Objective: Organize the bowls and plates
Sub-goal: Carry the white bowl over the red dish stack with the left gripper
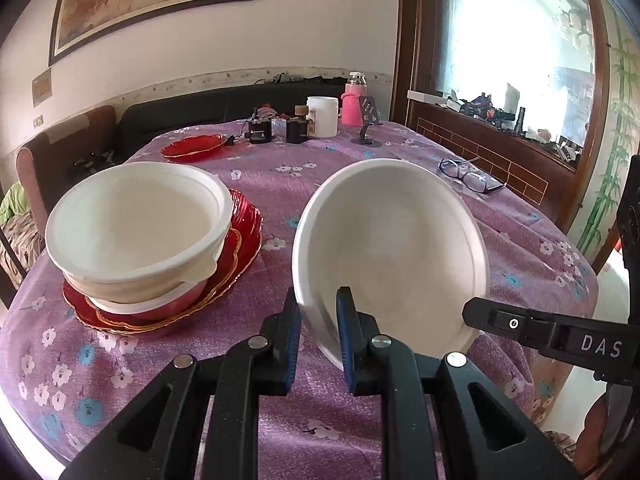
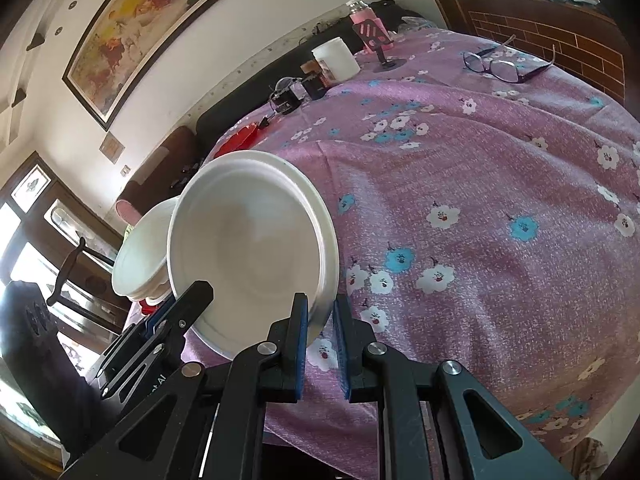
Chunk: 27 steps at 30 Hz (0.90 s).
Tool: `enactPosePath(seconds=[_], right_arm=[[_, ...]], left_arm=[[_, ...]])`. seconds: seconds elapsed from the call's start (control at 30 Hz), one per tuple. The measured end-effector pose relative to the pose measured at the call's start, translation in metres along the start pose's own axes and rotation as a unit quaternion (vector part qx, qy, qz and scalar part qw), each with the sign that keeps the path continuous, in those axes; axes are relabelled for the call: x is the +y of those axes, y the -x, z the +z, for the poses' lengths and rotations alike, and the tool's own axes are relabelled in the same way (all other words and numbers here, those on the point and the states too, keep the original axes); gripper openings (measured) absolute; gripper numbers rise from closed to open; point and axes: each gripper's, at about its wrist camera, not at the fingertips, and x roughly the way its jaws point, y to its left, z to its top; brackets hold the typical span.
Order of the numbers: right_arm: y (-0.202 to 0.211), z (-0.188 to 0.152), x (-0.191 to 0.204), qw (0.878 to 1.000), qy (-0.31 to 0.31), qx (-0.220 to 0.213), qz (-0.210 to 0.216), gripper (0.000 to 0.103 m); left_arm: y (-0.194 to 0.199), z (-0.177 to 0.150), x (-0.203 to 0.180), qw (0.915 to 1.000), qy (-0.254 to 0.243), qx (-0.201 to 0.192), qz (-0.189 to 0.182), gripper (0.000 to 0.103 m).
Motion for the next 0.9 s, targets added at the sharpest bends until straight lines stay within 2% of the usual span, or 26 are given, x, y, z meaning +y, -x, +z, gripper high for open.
enactPosePath(seconds=[0.27,0.5,0.7,0.9], right_arm=[[0.009,0.009,0.009,1.0,0.01,-0.01,0.012,0.014],[0.02,0.029,0.044,0.998,0.043,-0.024,0.04,0.014],[0.015,0.054,0.089,0.994,0.069,-0.02,0.076,0.015],[-0.022,0.064,0.136,0.991,0.096,0.01,0.092,0.015]], left_arm=[[0.01,0.011,0.005,0.9999,0.002,-0.014,0.0,0.017],[0.035,0.033,0.025,0.9989,0.022,-0.041,0.013,0.018],[0.058,0.052,0.061,0.9968,0.052,-0.051,0.032,0.02],[0.063,0.059,0.107,0.9934,0.087,-0.045,0.06,0.021]])
